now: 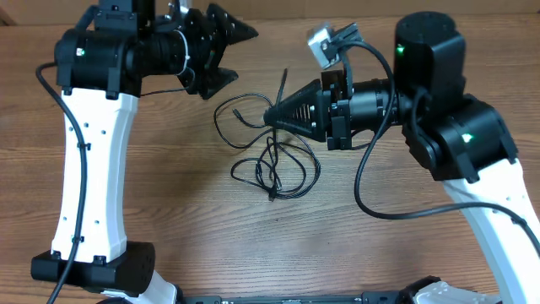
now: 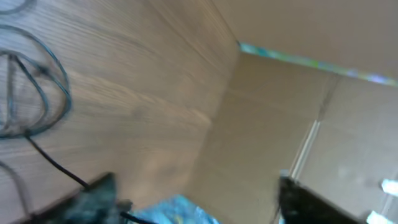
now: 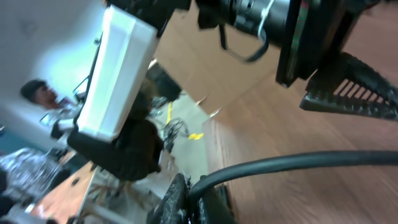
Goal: Untangle cables
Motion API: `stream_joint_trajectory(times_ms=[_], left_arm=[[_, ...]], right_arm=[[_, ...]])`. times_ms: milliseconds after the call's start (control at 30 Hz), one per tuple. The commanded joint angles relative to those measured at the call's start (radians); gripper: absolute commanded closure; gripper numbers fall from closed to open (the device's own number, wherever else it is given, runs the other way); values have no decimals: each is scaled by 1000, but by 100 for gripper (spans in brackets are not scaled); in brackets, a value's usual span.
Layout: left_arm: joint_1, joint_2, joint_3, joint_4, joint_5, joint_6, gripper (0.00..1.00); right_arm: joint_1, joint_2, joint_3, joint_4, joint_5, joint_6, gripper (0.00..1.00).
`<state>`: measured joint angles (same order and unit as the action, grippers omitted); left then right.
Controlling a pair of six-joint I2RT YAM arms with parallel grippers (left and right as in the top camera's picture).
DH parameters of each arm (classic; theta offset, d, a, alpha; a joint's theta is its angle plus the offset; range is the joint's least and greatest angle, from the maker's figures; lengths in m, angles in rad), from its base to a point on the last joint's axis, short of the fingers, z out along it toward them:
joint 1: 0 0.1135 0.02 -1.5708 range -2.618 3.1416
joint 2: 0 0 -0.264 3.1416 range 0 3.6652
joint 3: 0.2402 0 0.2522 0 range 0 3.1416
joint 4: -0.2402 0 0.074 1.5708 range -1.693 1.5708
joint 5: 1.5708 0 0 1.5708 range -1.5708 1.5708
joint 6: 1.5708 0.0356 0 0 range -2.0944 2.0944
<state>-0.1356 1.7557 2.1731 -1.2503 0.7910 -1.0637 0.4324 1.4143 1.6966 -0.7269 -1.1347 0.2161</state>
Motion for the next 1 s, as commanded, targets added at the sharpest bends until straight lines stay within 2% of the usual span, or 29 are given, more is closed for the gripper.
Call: stream_joint_trajectory(times_ms=[0, 200, 333, 467, 633, 800, 967], left_arm=[[6, -26, 17, -2, 227, -37, 5], [4, -26, 17, -2, 449, -44, 5], [4, -26, 17, -2, 513, -49, 6], [4, -26, 17, -3, 518, -51, 15], [4, -26, 17, -2, 518, -51, 20], [4, -26, 17, -2, 518, -51, 38], [4, -26, 17, -2, 510, -51, 45]], right_arm=[[-2, 14, 6, -19, -83, -95, 96], [-1, 37, 6, -24, -82, -95, 96], [-1, 61, 6, -23, -56, -143, 96], [-1, 92, 6, -6, -3, -142, 96], [0, 115, 6, 40, -65, -135, 96], [0, 116, 6, 91, -80, -88, 96], [0, 116, 6, 113, -97, -58, 96]])
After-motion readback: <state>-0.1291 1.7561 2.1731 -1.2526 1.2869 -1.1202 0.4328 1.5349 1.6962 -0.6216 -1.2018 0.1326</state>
